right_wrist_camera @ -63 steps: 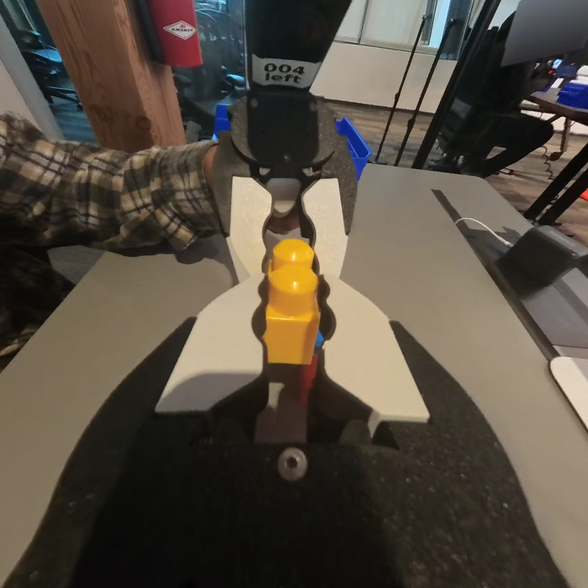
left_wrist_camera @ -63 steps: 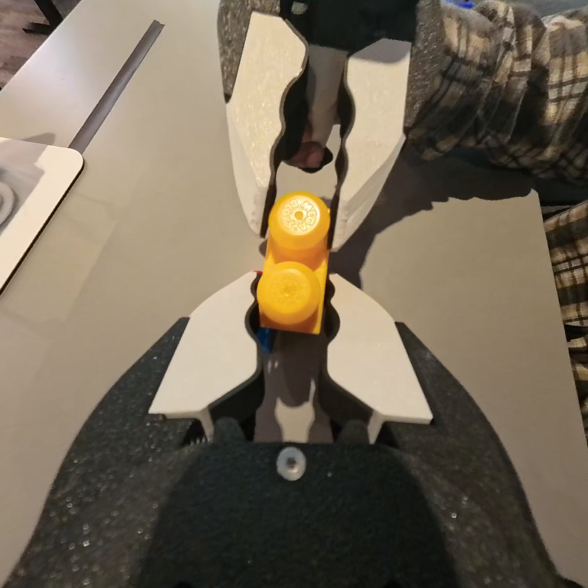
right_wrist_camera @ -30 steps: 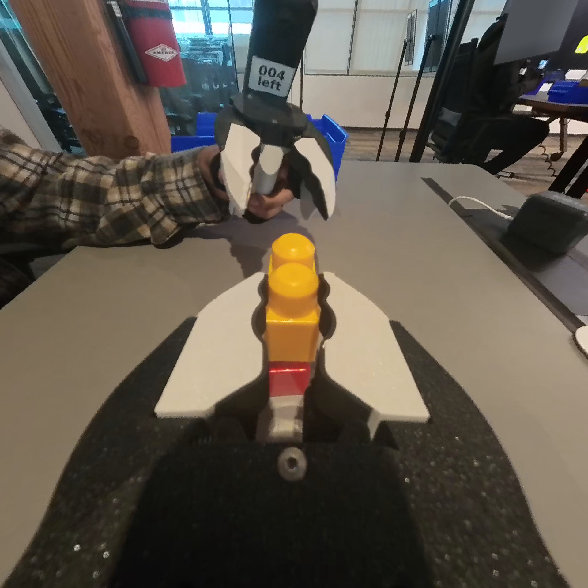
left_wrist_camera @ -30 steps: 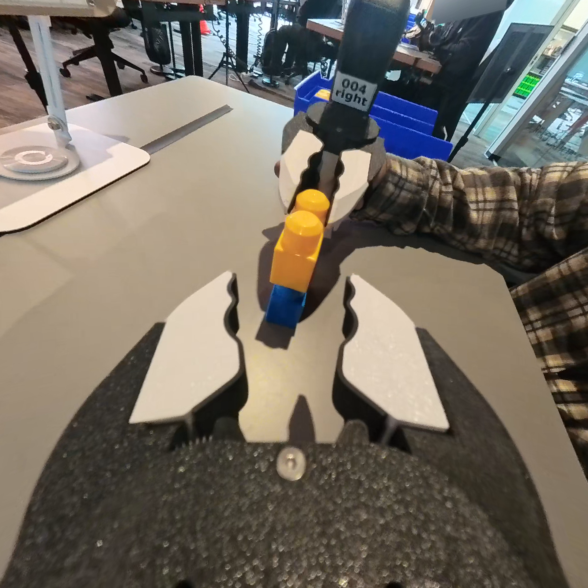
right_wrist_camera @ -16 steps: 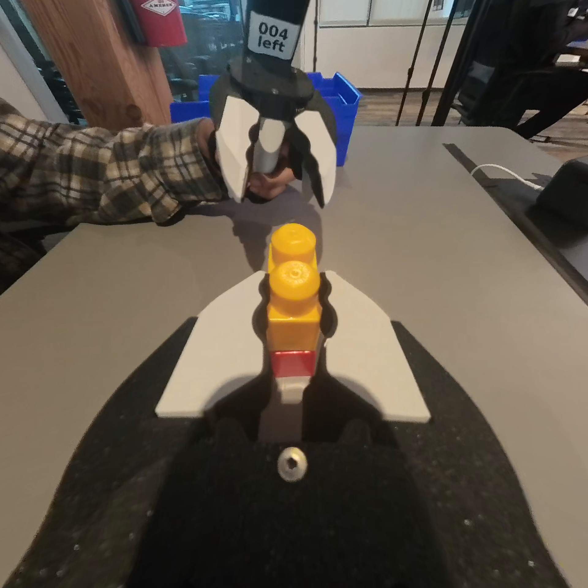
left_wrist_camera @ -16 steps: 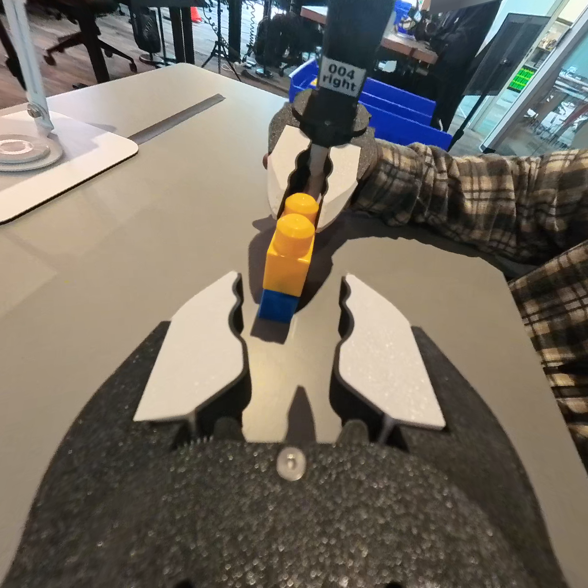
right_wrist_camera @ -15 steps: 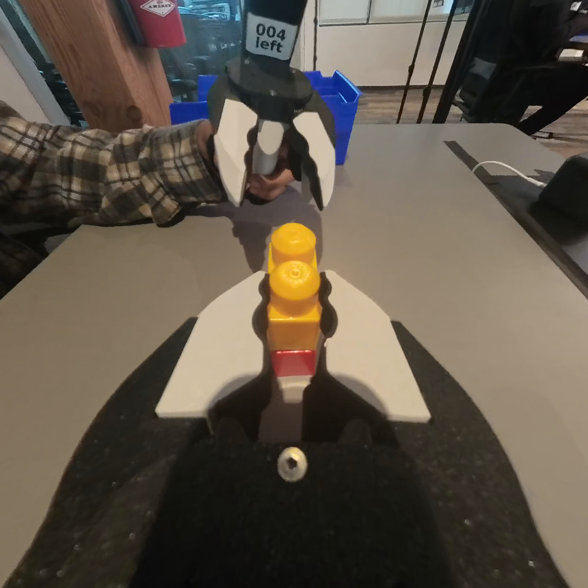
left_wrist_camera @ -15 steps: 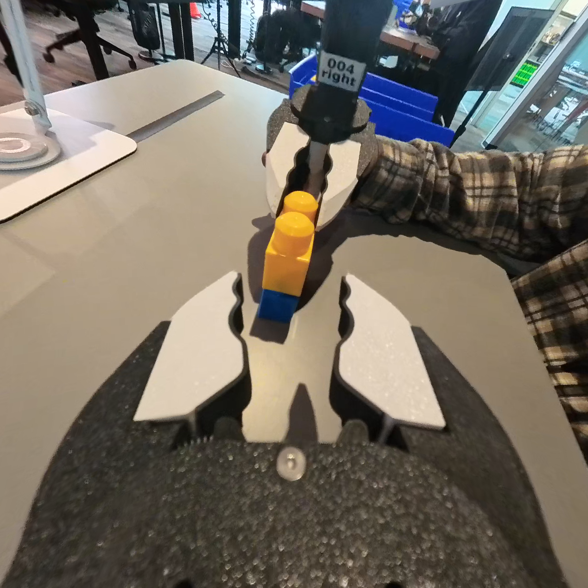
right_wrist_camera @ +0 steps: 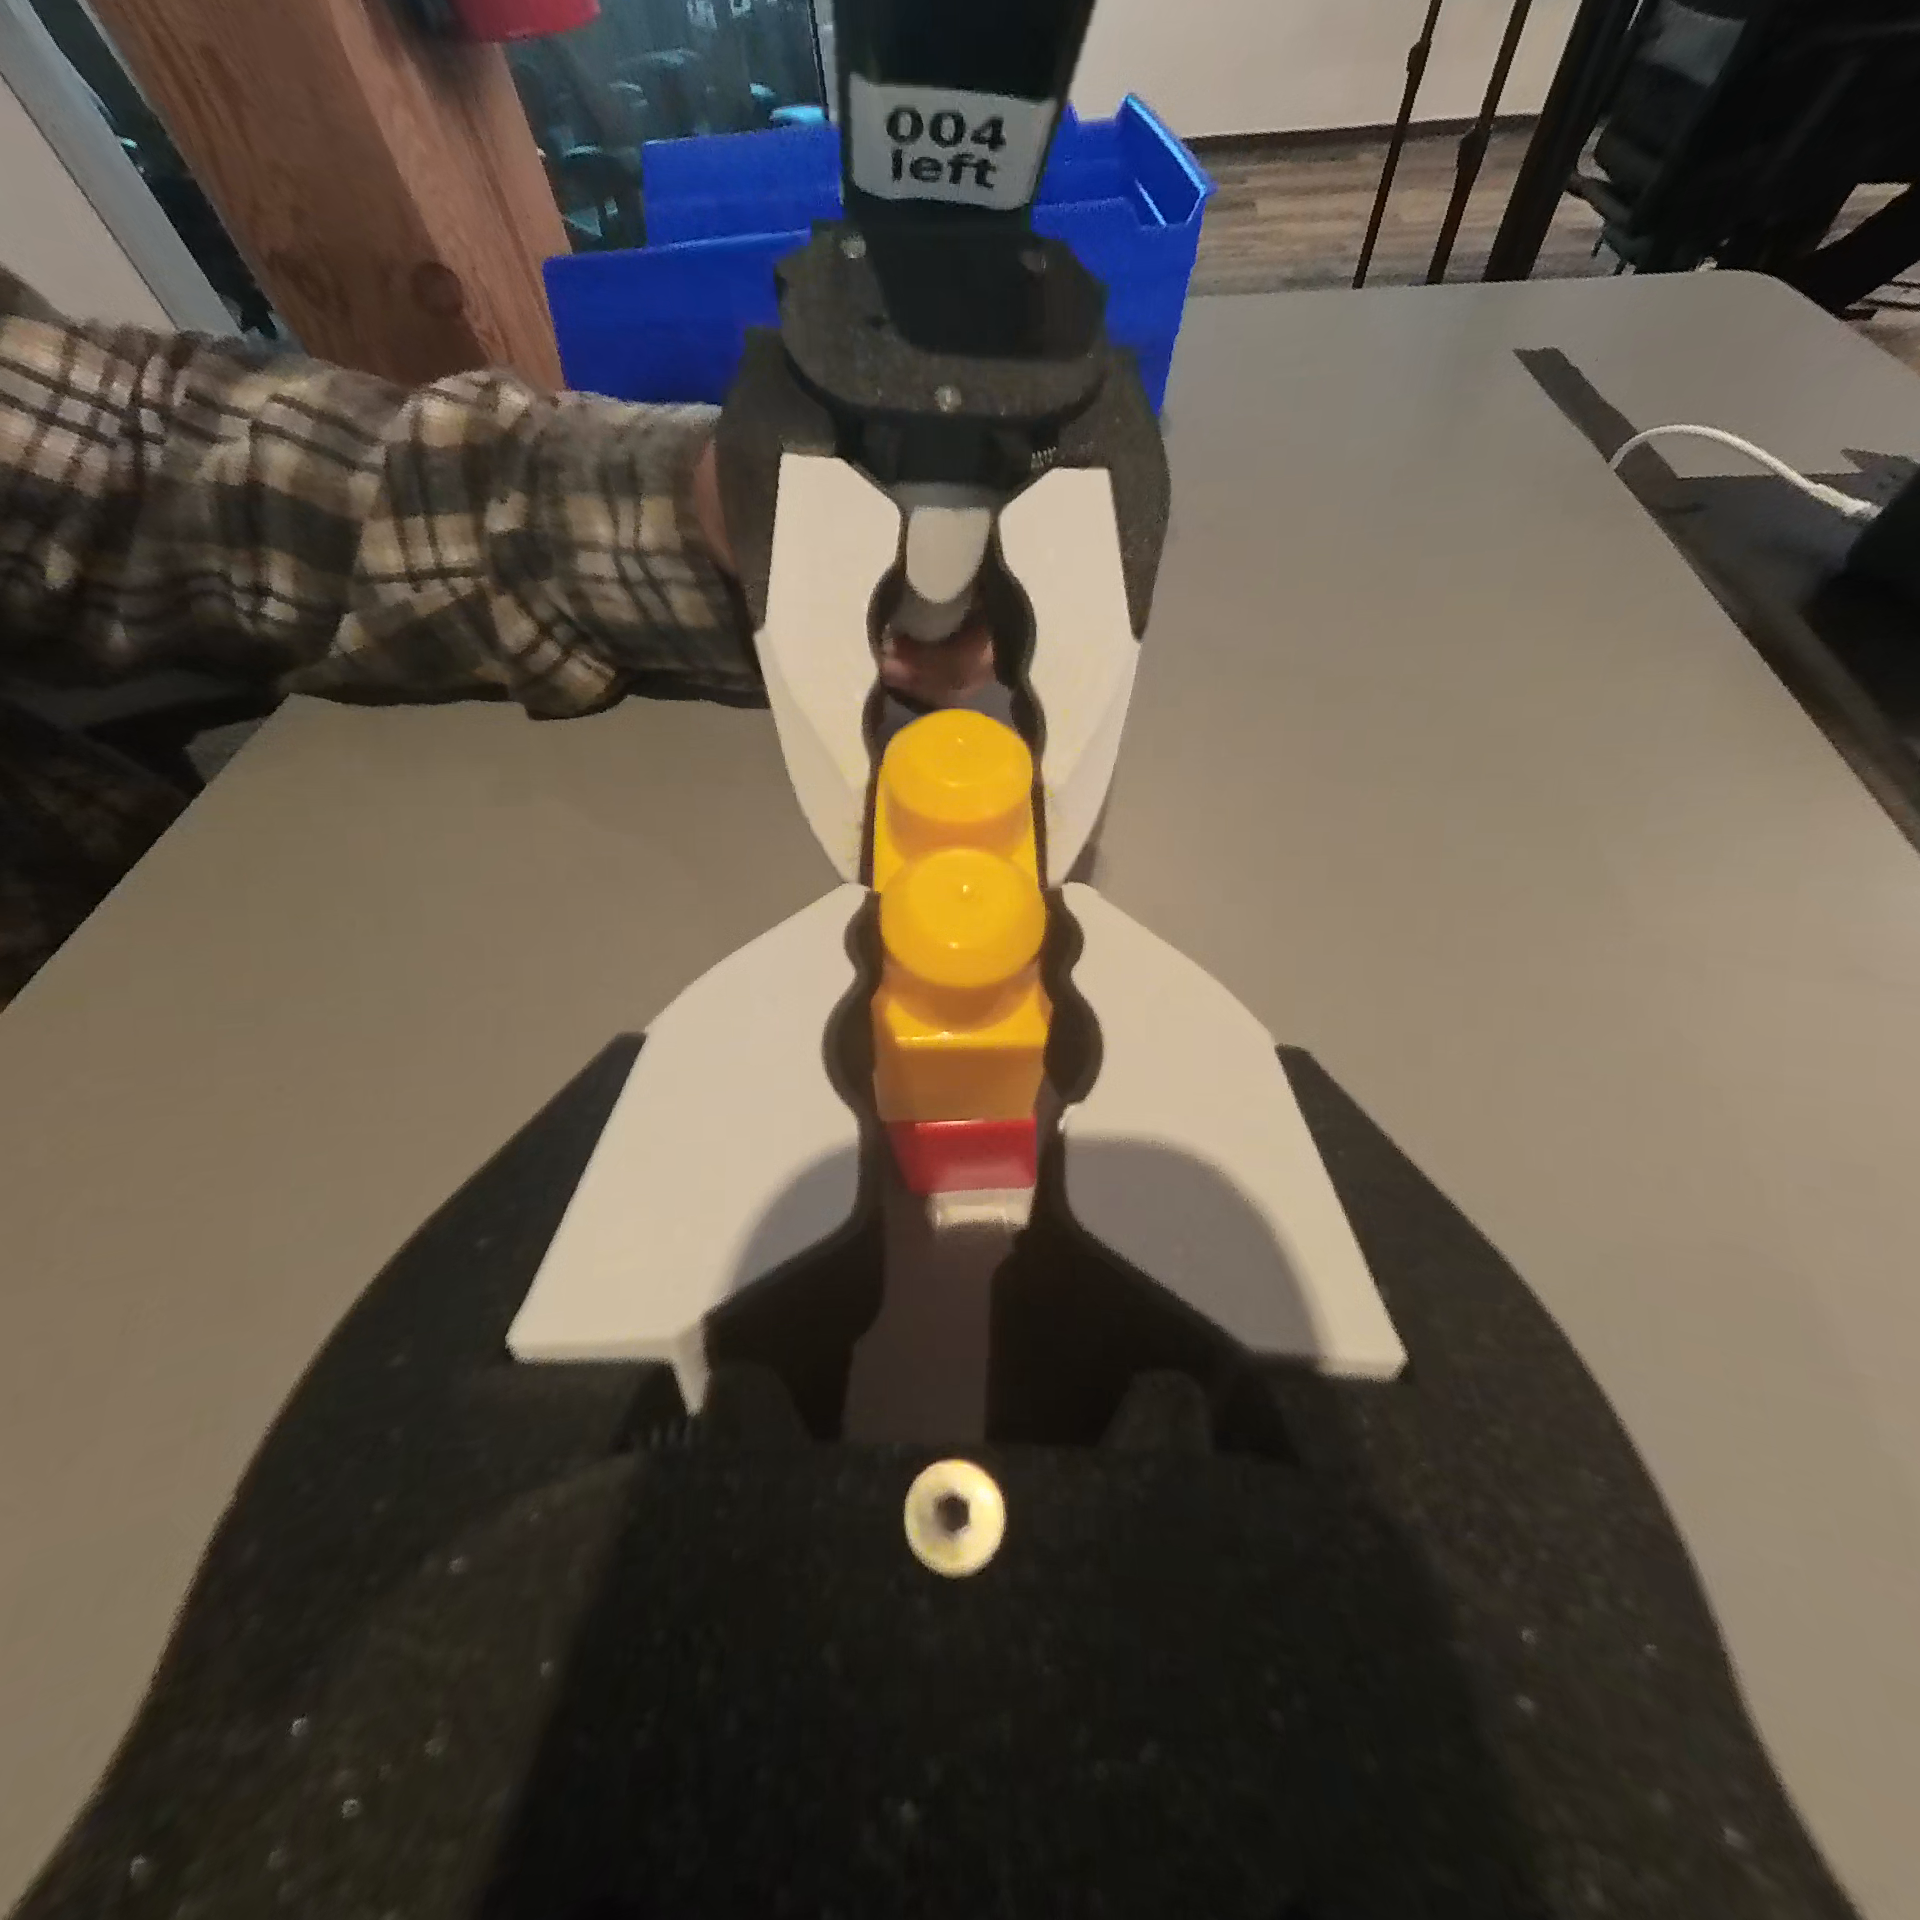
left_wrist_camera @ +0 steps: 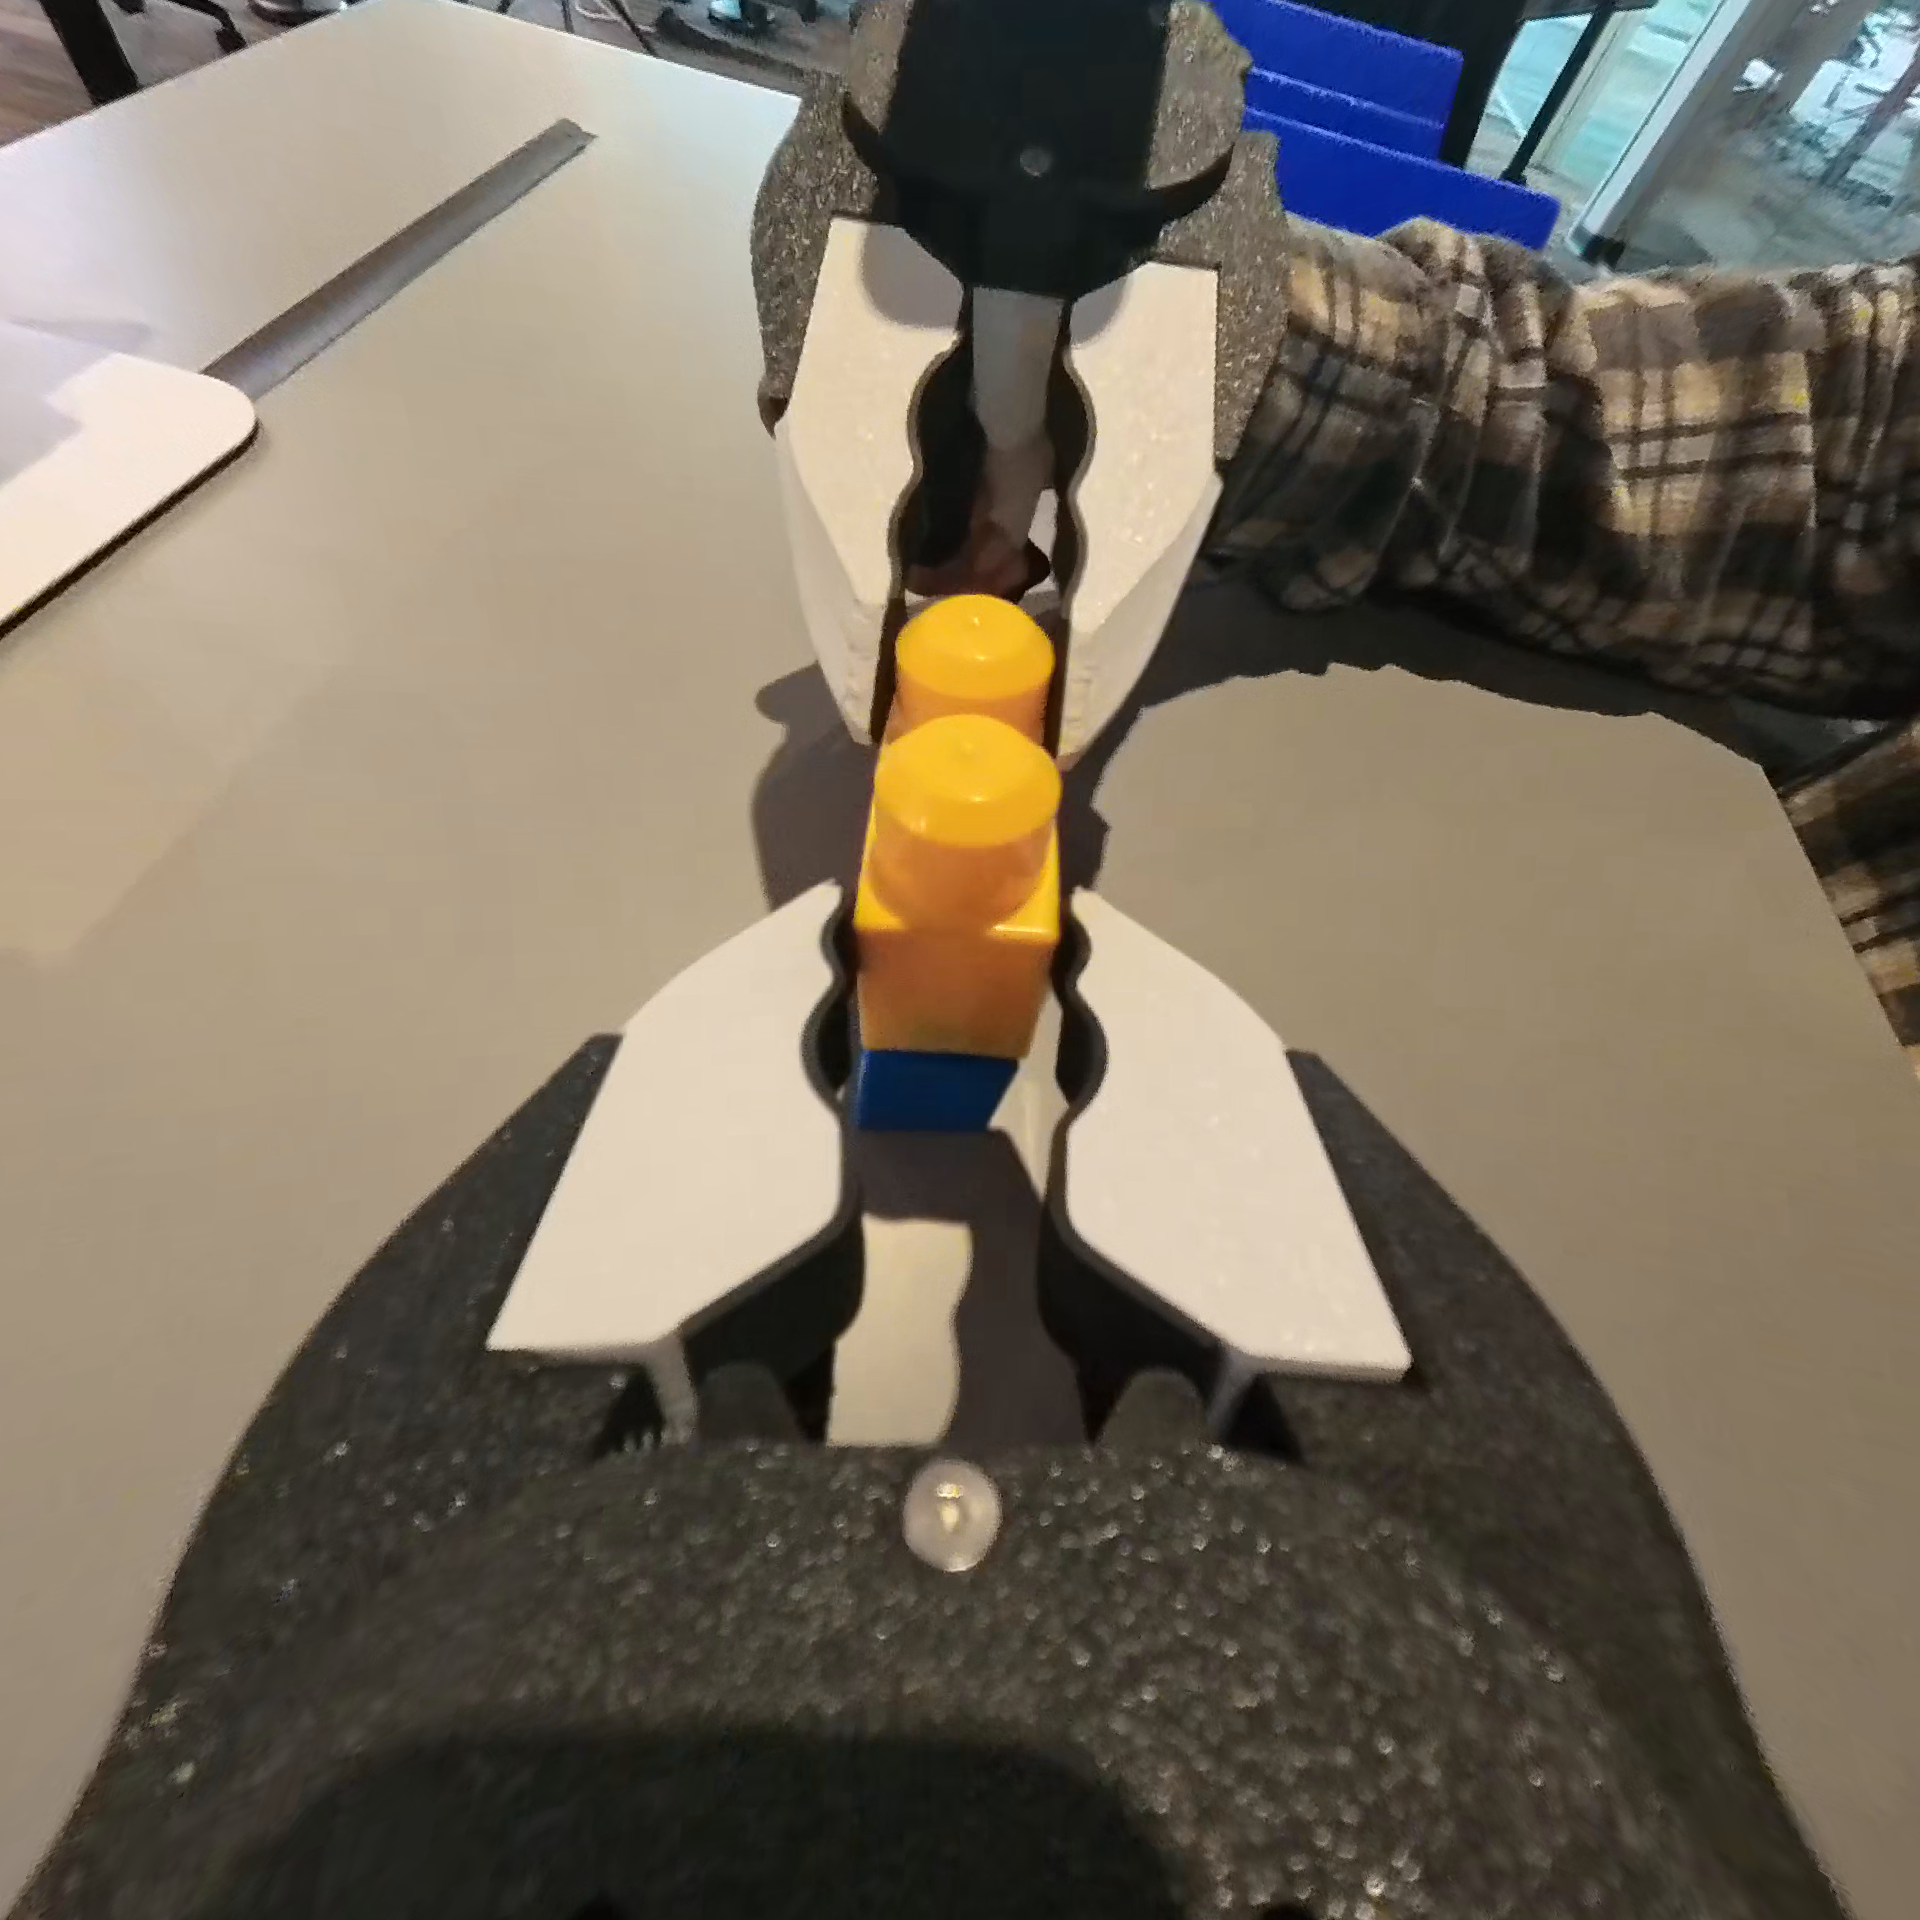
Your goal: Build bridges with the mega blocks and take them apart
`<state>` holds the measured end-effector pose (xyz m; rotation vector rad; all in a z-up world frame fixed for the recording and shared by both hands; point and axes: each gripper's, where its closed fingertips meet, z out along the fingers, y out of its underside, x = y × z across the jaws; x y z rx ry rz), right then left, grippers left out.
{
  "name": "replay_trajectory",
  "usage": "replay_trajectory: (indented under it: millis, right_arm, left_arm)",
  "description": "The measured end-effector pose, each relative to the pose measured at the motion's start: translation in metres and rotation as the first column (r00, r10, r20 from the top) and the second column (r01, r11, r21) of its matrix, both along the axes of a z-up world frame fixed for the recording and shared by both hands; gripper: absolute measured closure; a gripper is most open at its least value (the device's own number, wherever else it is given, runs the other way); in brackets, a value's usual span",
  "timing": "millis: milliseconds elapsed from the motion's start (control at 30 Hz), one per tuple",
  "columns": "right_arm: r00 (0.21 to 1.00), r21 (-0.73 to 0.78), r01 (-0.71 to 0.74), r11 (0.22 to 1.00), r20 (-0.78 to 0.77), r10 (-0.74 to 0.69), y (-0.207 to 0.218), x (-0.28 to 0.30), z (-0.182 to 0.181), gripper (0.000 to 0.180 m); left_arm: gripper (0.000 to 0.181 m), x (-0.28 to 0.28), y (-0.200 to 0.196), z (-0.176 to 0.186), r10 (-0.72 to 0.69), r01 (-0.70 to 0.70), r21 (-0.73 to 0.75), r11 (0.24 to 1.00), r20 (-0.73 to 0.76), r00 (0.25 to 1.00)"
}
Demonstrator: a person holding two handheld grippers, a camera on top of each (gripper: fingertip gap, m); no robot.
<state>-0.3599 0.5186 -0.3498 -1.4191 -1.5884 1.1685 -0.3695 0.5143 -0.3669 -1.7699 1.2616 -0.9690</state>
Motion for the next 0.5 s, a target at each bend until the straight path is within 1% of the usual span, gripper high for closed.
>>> replay_trajectory:
  millis: [100,233,400,500]
  right_arm:
    - [1.000,0.002,-0.001,1.000,0.001,0.001,-0.0004,-0.0003,-0.0003,0.150]
    - [1.000,0.011,-0.019,1.000,0.006,0.019,-0.0017,-0.0028,-0.0017,0.150]
    - [0.999,0.008,-0.032,0.999,-0.005,0.032,-0.0015,-0.0031,-0.0021,0.150]
    - [0.999,0.015,-0.030,0.999,-0.044,0.030,-0.0010,-0.0038,-0.0009,0.150]
  left_arm:
    - [0.145,-0.0005,-0.0003,-0.0015,0.010,-0.009,0.036,0.999,-0.014,1.000]
    - [0.145,-0.0029,-0.0013,-0.0077,0.053,-0.047,0.070,0.996,-0.077,0.996]
    - [0.144,-0.0032,-0.0014,-0.0090,0.072,-0.067,0.061,0.996,-0.090,0.993]
    - [0.144,-0.0030,-0.0012,-0.0088,0.072,-0.068,0.047,0.997,-0.083,0.994]
